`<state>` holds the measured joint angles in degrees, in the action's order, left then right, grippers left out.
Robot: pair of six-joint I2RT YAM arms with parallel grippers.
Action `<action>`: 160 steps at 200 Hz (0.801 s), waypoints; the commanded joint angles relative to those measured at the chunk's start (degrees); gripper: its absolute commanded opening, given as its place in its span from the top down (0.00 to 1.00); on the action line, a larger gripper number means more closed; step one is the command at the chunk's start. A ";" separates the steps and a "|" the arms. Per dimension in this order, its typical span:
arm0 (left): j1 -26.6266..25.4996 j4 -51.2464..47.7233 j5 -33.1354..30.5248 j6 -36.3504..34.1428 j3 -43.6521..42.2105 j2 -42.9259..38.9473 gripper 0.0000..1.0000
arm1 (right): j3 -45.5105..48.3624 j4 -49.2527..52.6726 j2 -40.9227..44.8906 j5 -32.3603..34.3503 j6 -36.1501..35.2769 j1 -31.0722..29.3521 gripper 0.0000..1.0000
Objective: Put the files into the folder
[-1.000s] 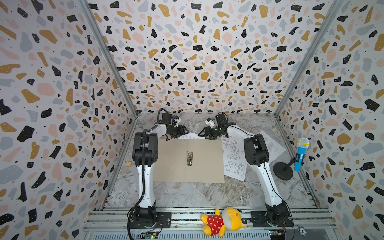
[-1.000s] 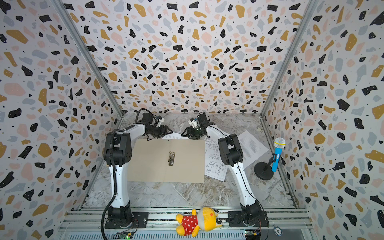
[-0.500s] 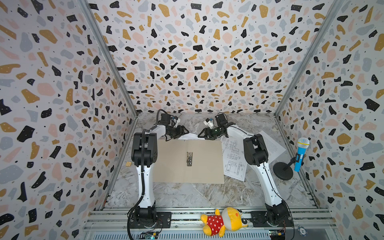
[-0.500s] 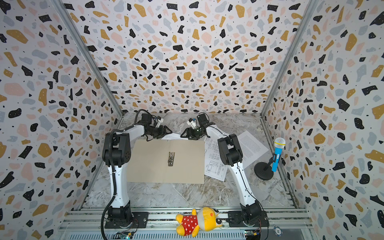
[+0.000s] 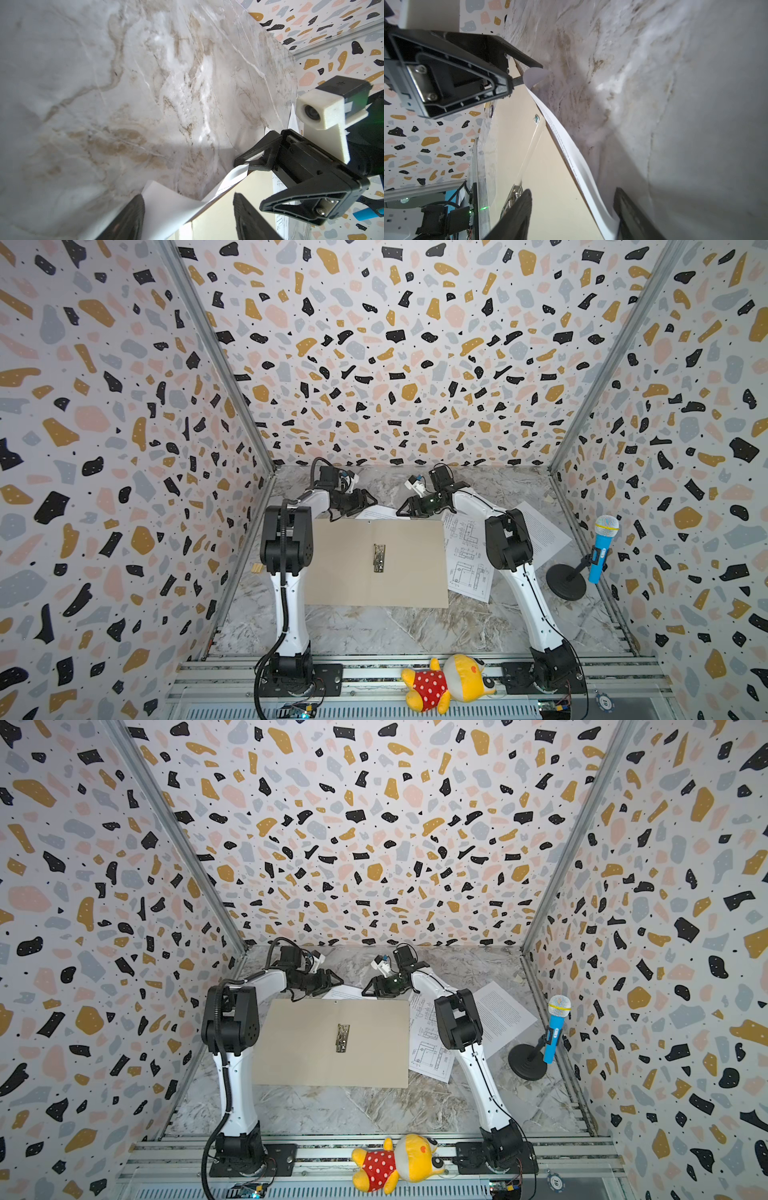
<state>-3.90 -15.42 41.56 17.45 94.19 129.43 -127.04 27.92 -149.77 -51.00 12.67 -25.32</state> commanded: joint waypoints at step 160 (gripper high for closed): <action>0.54 3.76 2.91 2.25 -2.91 -3.26 0.32 | -8.24 9.52 -1.78 -2.26 -18.27 -0.52 0.44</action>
<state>-3.53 -13.15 43.05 19.16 92.27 128.97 -132.57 36.03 -151.52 -53.19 -3.75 -25.28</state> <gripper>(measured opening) 0.683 0.551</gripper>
